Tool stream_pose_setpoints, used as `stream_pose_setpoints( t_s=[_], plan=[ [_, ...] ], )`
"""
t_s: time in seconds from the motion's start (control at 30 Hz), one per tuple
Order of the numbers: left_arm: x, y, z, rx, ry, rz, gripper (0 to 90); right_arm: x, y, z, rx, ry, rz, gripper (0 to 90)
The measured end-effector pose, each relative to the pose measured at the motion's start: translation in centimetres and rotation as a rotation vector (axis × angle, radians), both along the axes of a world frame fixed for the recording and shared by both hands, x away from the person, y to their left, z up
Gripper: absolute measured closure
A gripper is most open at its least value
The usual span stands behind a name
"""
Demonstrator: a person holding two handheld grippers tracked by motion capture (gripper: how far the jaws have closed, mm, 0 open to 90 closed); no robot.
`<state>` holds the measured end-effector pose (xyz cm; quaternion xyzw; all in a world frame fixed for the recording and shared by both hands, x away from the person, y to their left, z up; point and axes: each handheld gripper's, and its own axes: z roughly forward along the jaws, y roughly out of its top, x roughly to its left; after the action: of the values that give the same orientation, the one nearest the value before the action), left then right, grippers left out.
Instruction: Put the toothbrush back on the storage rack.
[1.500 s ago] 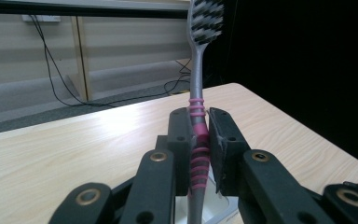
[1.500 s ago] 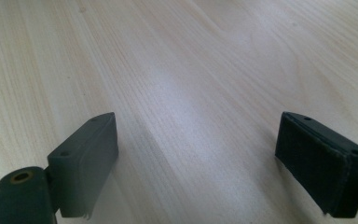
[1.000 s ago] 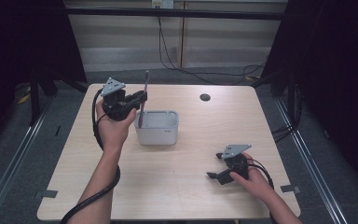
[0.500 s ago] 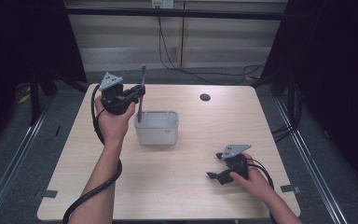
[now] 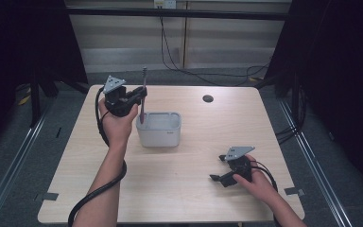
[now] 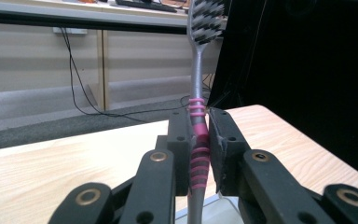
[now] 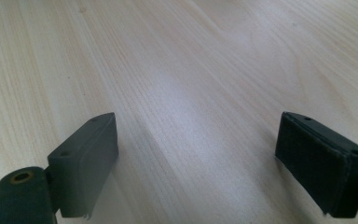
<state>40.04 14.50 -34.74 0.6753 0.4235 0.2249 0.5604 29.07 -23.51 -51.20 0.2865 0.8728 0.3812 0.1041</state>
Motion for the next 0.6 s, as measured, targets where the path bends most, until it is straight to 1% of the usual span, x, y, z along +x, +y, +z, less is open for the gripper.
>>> stream_pose_setpoints(
  t_s=[0.03, 0.13, 0.3, 0.37, 0.6],
  plan=[
    [0.1, 0.0, -0.2, 0.004, 0.001, -0.001, 79.8, 0.0, 0.0, 0.0, 0.0, 0.0, 0.0, 12.4],
    [0.2, -0.1, -0.5, -0.004, 0.0, 0.002, 79.8, 0.0, 0.0, 0.0, 0.0, 0.0, 0.001, 12.5],
    [0.4, -0.3, -0.8, -0.002, -0.001, 0.004, 79.8, 0.0, 0.0, 0.0, 0.0, 0.0, 0.001, 12.4],
    [0.5, -0.3, -1.1, 0.011, 0.0, 0.012, 79.8, 0.0, 0.0, 0.0, 0.0, 0.0, 0.001, 12.4],
    [0.5, 0.1, -1.7, -0.009, -0.001, 0.03, 79.7, 0.0, 0.0, 0.0, 0.0, -0.001, 0.001, 12.4]
  ],
)
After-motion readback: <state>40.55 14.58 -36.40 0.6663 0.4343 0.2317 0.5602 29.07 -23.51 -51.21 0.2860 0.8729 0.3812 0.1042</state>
